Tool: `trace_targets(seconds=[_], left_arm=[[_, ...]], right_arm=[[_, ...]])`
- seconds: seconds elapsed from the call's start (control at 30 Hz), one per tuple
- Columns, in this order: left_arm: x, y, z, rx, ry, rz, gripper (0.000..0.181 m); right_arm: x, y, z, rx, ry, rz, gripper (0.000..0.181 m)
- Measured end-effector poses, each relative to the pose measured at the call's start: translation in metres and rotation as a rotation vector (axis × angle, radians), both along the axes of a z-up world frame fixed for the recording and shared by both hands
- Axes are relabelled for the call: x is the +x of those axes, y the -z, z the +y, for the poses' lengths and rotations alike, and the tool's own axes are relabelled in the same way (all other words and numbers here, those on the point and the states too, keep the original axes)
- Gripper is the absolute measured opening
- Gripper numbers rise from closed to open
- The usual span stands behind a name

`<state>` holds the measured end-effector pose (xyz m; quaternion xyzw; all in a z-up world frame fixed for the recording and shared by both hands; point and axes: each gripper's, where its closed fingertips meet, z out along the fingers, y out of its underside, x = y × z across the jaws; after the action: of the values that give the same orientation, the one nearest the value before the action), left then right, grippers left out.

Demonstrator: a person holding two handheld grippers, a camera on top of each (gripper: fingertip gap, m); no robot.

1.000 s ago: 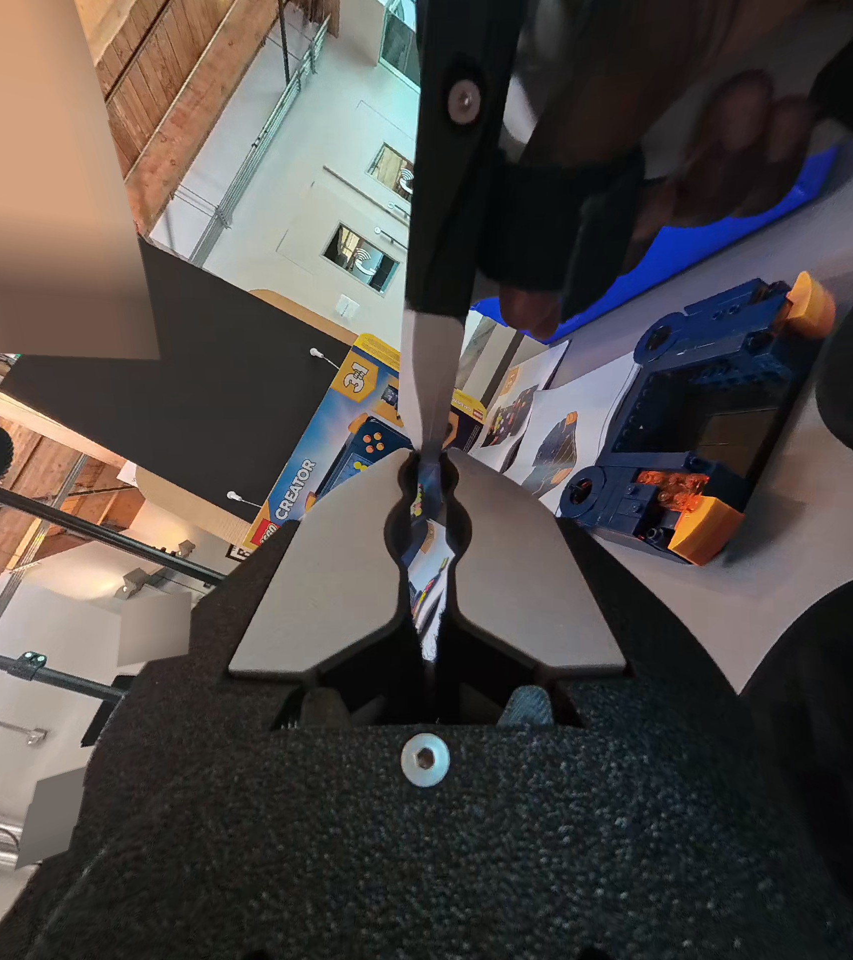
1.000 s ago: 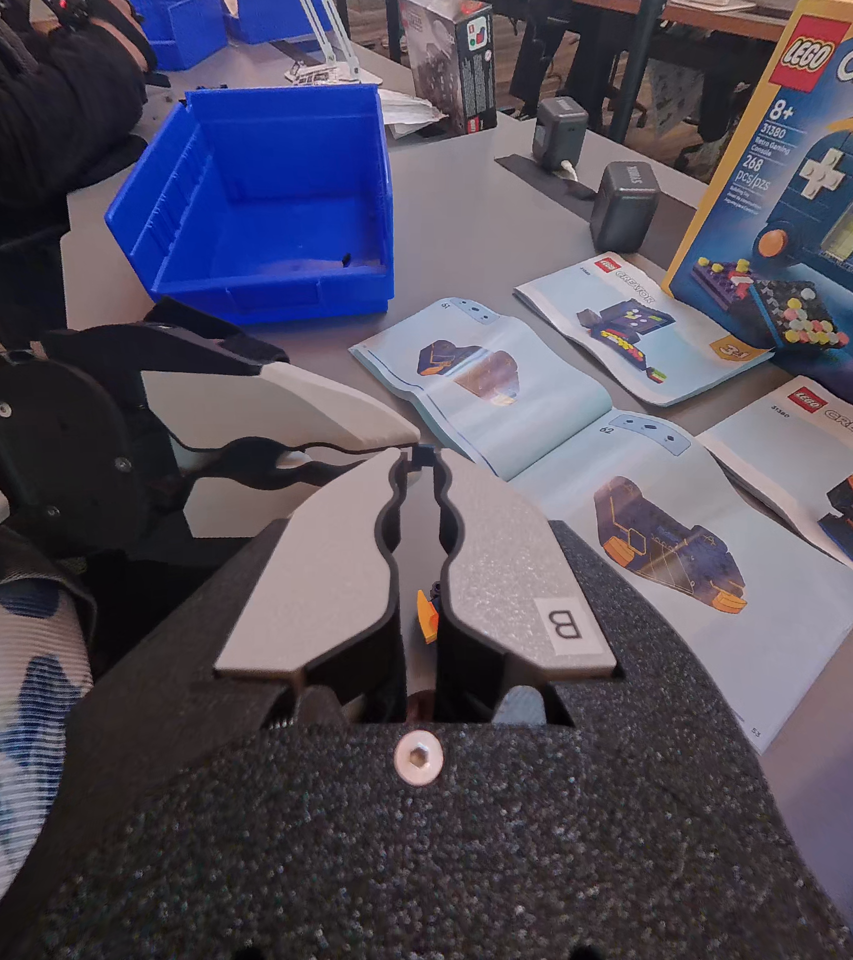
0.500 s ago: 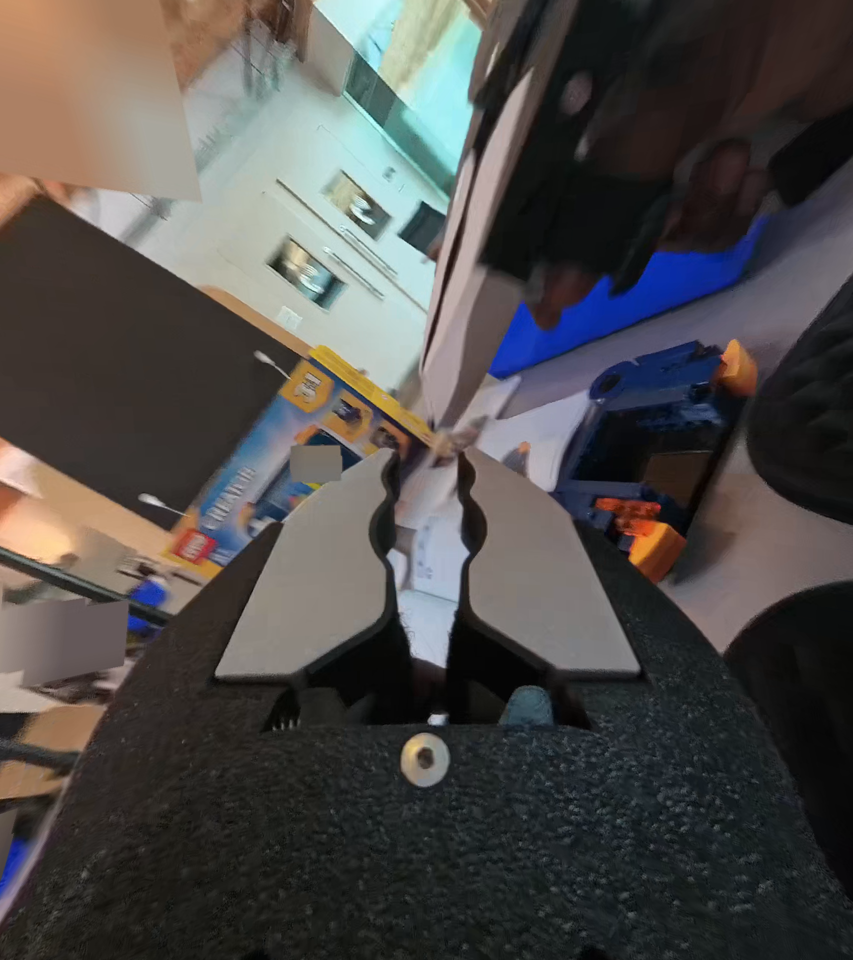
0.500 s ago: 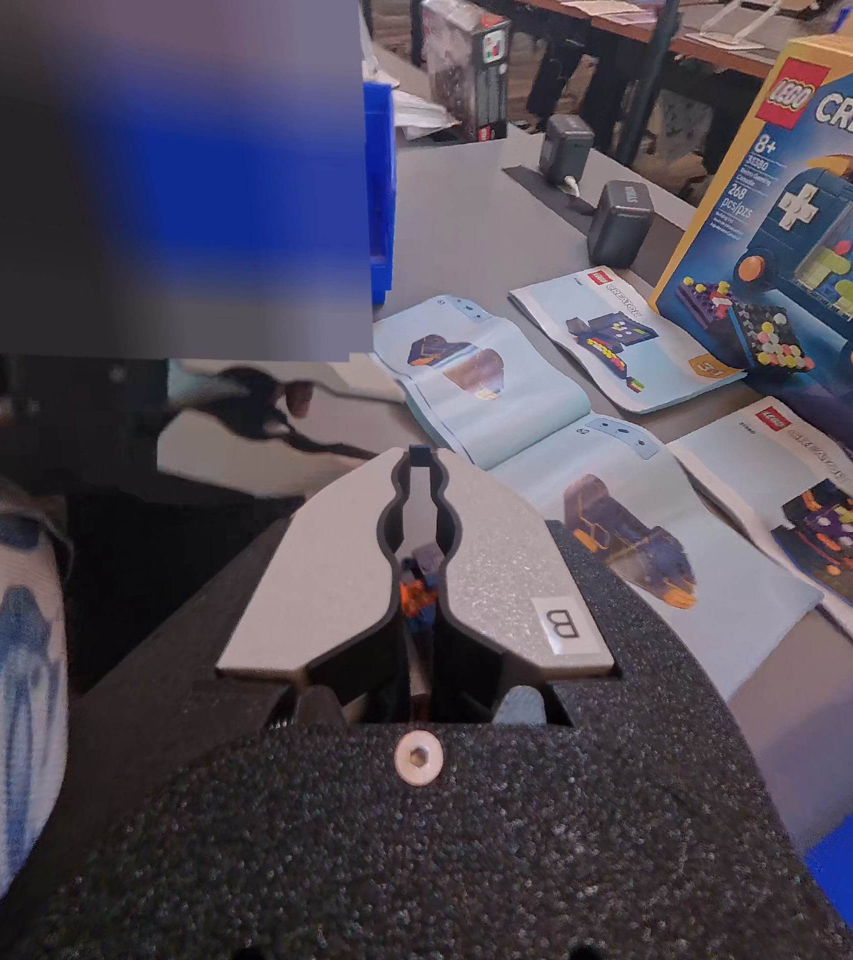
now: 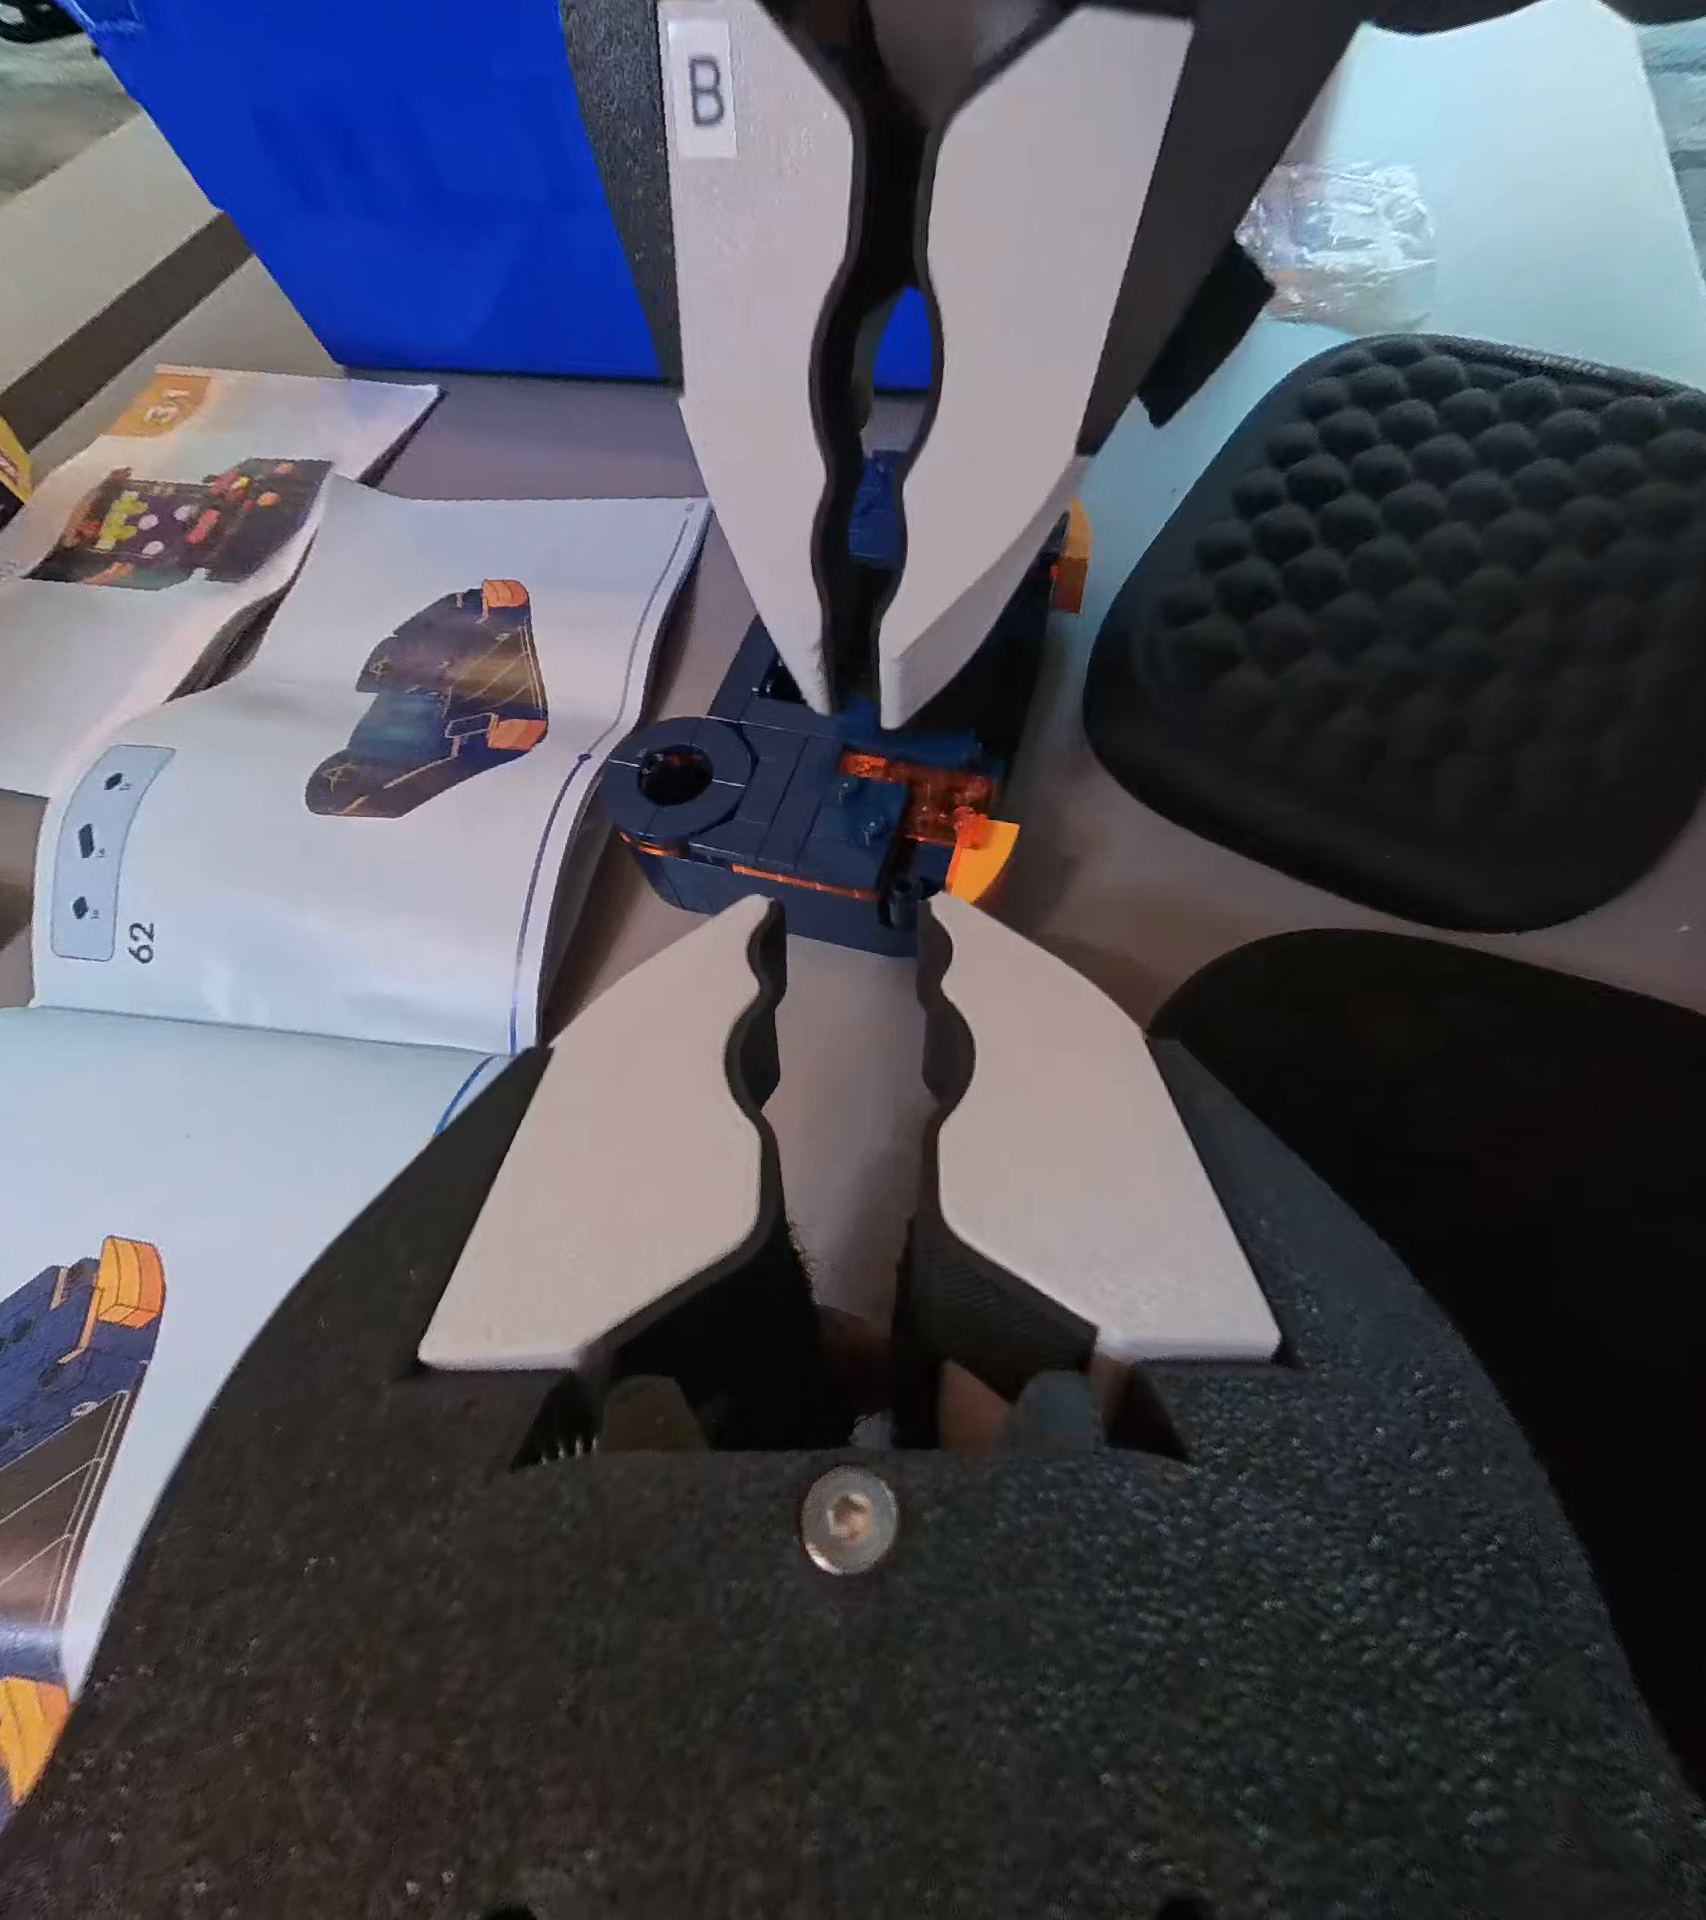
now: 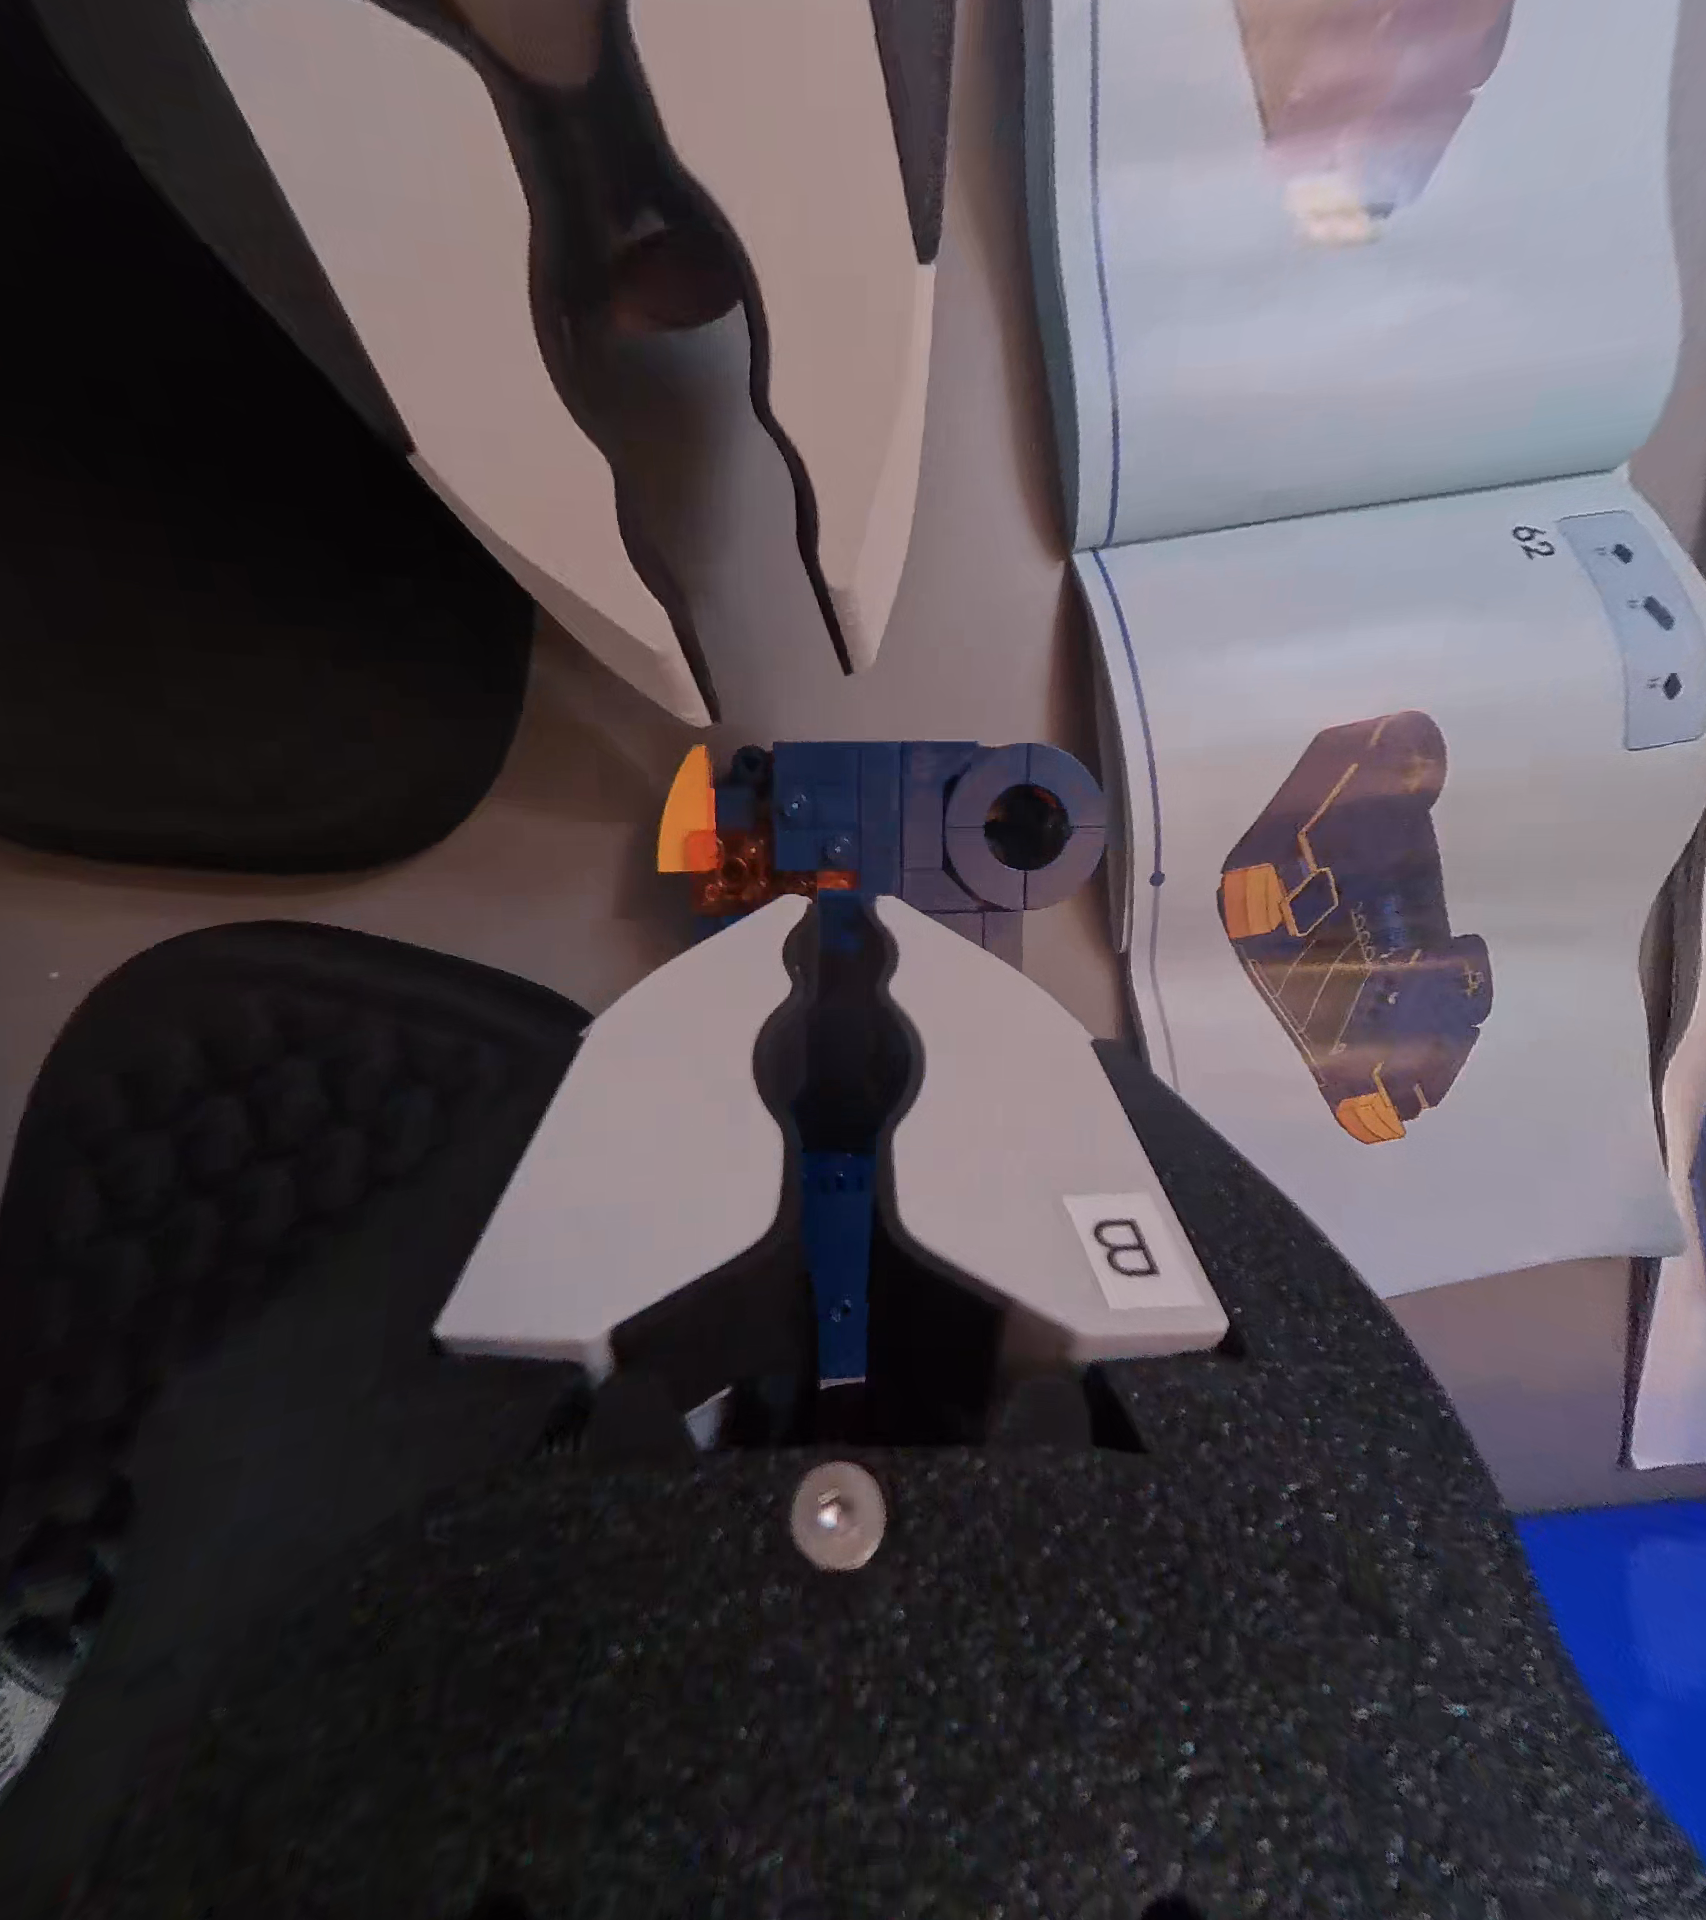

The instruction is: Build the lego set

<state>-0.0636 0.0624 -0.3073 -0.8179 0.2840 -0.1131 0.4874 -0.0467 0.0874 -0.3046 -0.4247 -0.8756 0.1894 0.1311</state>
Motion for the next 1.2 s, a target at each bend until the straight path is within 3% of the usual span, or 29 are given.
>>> trace_targets(seconds=[0.27,1.2], left_arm=[[-0.0037,-0.0085,-0.0004,0.028,-0.016,-0.068,0.019],[-0.0014,-0.0027,-0.0027,0.004,0.001,-0.034,0.018]], right_arm=[[-0.0005,0.0062,-0.0013,0.033,-0.021,-0.064,0.007],[-0.0045,0.0065,-0.0002,0.027,0.027,-0.08,0.012]])
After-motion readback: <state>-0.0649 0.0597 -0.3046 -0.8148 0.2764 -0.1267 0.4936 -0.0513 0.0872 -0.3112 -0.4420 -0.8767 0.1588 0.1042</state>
